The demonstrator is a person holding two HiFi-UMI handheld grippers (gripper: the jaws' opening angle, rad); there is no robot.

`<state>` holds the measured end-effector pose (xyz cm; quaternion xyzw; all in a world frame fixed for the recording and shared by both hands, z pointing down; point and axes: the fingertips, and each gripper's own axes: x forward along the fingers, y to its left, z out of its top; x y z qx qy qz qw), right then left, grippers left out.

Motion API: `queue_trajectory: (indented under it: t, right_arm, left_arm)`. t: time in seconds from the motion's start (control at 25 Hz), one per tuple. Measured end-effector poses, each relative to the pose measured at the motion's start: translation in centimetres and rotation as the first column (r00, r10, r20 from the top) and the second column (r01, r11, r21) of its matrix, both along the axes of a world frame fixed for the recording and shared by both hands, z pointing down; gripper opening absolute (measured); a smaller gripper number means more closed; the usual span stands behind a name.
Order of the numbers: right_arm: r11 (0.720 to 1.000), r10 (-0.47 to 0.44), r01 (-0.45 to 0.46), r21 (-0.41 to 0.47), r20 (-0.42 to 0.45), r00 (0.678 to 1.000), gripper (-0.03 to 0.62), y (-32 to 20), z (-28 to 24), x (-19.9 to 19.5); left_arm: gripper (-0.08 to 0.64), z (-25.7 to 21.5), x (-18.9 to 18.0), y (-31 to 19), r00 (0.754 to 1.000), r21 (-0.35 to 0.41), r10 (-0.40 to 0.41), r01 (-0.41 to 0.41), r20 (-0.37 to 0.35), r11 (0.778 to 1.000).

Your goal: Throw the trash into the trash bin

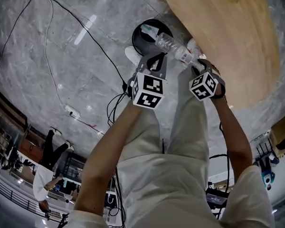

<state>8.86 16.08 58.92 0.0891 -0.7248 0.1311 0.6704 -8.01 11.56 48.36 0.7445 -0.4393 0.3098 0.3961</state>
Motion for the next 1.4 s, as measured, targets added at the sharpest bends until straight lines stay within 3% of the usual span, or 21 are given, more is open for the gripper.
queue_trajectory:
  t: [0.32,0.6,0.72,0.92,1.24,1.4]
  right_arm:
    - [0.982,0.157,-0.156,-0.109,0.0,0.988,0.183,4.0,3.9,-4.3]
    - [0.895,0.359,-0.362,-0.262,-0.061,0.931,0.183,7.6,7.1,-7.4]
    - [0.82,0.475,-0.484,-0.306,-0.111,0.873,0.183,8.2,8.7,-8.1]
    - [0.698,0.581,-0.608,-0.377,-0.198,0.789,0.183,9.5,11.5,-9.7]
    - [0.49,0.651,-0.686,-0.539,-0.297,0.698,0.183,11.3,14.1,-12.9]
    - [0.348,0.684,-0.707,-0.616,-0.349,0.64,0.183,11.6,14.8,-14.6]
  left_arm:
    - [0.001,2.9,-2.6,1.8,1.0,-0.022,-0.028,0.028,-0.013,0.999]
    - [0.001,6.7,-4.1,3.6,0.999,-0.068,-0.049,0.049,0.004,0.996]
    - [0.001,8.7,-4.4,4.2,0.998,-0.099,-0.055,0.057,0.022,0.993]
    - [0.001,11.3,-4.9,5.7,0.998,-0.14,-0.038,0.043,0.041,0.989]
    - [0.001,13.3,-5.7,6.2,0.997,-0.157,-0.058,0.064,0.043,0.985]
    - [0.001,13.9,-6.1,6.2,0.997,-0.159,-0.071,0.077,0.043,0.984]
